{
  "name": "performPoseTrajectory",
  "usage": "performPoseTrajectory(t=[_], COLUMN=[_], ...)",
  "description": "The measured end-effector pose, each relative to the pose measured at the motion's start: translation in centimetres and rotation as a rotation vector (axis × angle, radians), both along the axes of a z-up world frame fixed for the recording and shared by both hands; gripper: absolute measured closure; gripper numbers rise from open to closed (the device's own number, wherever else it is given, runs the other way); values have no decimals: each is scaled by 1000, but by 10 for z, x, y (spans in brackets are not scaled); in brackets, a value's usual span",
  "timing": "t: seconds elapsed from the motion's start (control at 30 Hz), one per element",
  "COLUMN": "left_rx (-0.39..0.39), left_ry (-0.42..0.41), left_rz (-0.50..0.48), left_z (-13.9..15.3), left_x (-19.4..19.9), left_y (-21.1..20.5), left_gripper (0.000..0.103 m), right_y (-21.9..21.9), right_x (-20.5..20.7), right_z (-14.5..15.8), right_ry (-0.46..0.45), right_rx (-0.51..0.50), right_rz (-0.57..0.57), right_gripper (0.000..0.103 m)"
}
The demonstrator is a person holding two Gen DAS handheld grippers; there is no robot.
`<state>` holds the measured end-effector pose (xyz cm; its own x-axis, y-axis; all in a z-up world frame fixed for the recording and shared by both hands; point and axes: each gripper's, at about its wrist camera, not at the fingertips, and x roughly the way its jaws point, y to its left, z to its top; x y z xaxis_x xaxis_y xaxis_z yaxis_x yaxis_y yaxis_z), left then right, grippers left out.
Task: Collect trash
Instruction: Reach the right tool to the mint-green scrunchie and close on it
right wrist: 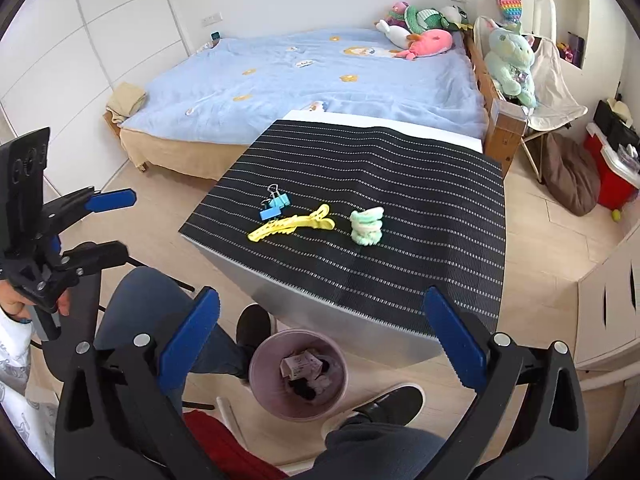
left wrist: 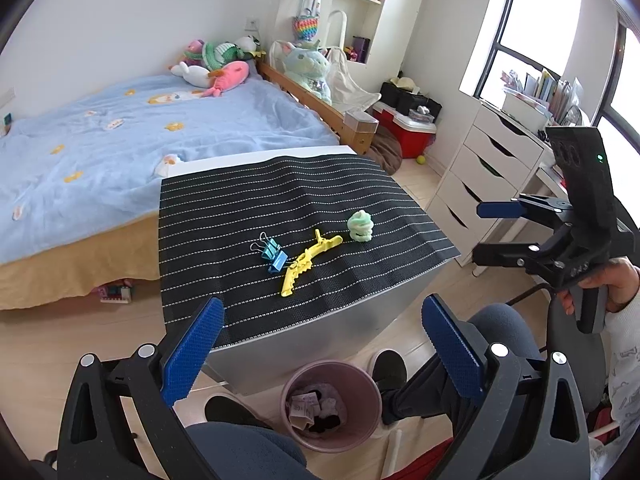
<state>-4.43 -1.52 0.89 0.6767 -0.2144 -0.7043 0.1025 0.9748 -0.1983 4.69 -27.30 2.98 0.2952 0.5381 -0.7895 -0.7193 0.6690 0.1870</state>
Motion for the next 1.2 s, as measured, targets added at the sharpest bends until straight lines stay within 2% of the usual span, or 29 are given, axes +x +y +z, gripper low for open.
performPoseTrajectory(t=[0.3, 0.5, 0.7, 0.77, 1.2], left_rx=[-18, -25, -34, -36, -41], left_ry=[13, 18, 23, 29, 35], left_rz=[11, 22, 29, 32, 33], left_z=[-4, -7, -10, -11, -13], left_x=[5, 7, 9, 9, 9], left_y=[6, 10, 12, 13, 14], left_gripper=[8, 8, 8, 8, 8], right_y=[32, 53, 69, 71, 80], right_x=[48, 72, 88, 94, 101], right_z=[-15, -42, -66, -73, -96], right_ry=[-3, -19, 12, 33, 105], right_rx=[-92, -170, -217, -232, -240], right_rz=[35, 73, 110, 109, 118], right_gripper=[3, 3, 5, 19, 55])
